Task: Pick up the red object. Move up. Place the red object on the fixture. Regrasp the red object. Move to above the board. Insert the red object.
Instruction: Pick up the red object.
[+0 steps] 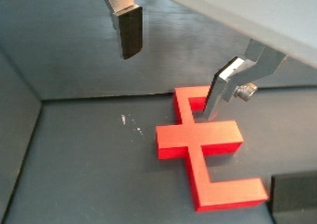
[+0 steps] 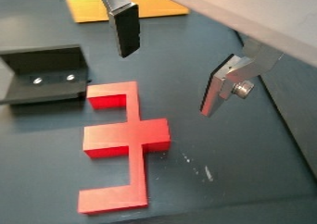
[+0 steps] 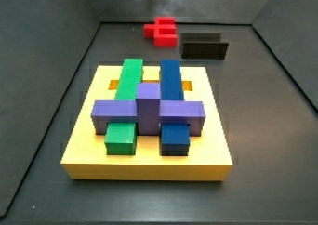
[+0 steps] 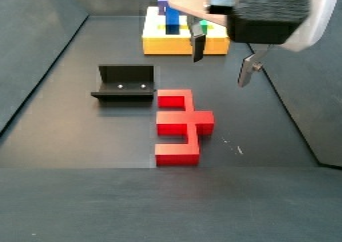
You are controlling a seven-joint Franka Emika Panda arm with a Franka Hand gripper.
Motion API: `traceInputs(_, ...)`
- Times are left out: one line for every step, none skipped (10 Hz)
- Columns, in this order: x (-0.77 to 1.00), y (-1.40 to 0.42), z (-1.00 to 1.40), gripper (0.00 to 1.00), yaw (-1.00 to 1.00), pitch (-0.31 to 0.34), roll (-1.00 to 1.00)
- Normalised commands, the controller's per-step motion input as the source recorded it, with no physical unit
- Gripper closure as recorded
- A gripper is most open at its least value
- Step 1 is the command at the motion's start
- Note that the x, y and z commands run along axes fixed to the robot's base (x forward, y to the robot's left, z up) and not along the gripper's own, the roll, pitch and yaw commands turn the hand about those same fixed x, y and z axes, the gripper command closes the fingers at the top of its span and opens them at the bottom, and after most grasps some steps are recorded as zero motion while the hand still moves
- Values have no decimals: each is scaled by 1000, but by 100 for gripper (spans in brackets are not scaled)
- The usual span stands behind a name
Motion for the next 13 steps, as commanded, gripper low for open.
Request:
traceInputs(14,129,-126,0,-797,-153,-81)
traceInputs(51,137,-46,0,-731,-109,-87)
traceInputs(11,131,-49,0,-740,-101,-67)
traceInputs(6,131,-60,0,-751,-97,-57)
traceInputs(14,114,-60,0,-774,-70,-26)
traceInputs(9,120,-54,0,-777,-63,-21)
traceInputs(11,80,-14,0,-700,-37,-23)
traceInputs(0,57,-6,0,-677,-21,-7)
traceInputs(0,54,-3,0,-686,-23,0)
traceInputs(0,46,-9,0,-686,-27,0)
traceInputs(0,46,-6,0,-686,-26,0)
traceInputs(0,40,-3,0,-686,-27,0)
traceInputs(0,31,0,0,-683,-24,0)
